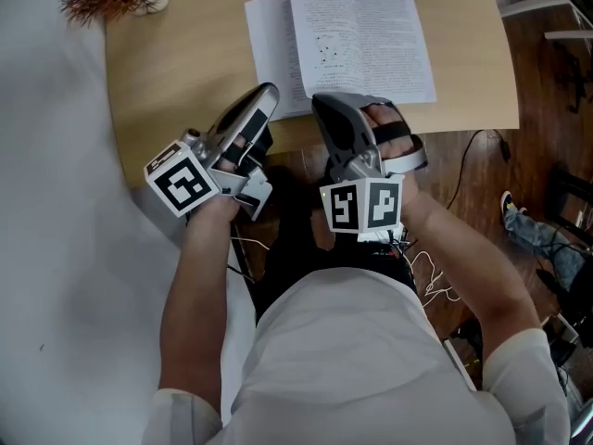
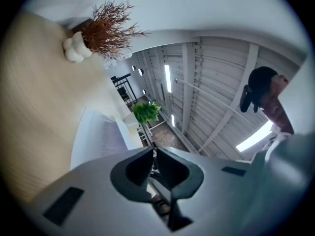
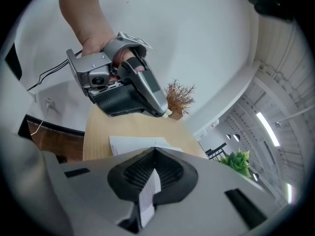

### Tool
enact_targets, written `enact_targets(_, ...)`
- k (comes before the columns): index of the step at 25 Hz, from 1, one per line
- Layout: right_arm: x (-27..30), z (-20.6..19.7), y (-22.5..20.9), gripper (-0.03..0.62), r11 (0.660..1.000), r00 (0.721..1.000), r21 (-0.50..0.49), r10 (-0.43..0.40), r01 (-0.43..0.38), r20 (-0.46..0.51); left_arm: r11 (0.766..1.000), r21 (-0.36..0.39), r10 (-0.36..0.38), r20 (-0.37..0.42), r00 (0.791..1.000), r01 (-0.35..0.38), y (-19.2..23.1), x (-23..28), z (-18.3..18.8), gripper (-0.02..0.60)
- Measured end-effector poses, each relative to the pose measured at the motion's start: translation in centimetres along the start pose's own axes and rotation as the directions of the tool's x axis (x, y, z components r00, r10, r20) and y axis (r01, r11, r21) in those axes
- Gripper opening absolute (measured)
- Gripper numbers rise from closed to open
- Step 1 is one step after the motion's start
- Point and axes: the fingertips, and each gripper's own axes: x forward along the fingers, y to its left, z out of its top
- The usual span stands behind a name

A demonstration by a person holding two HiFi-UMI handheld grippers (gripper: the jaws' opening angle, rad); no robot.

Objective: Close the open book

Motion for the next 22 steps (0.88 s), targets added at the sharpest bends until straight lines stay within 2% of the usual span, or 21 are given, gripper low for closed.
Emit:
enact_targets(4,-0.8,-0.7,-0.7,0.003,1.0,1.0,0.019,-0.022,0.022,-0.003,0.995,0.103,-0.012,-0.016,1.0,0.014,-2.0,0.7,-0.3,-0.003)
enact_targets(7,-0.8,-1.1,-1.3,0.003,0.998,0.999,0.037,-0.042,0.042,-0.007,0.989,0.151,-0.004,-0.028,1.0,0.008,-2.4,1.0,-0.6,-0.003)
enact_targets(22,-2.3,-5.2,-4.4,0.003,0.974,0.99,0.188,-0.113,0.127,-0.083,0.984,0.178,0.01,-0.071,0.997,0.002,-3.4,3.5,-2.9,-0.003)
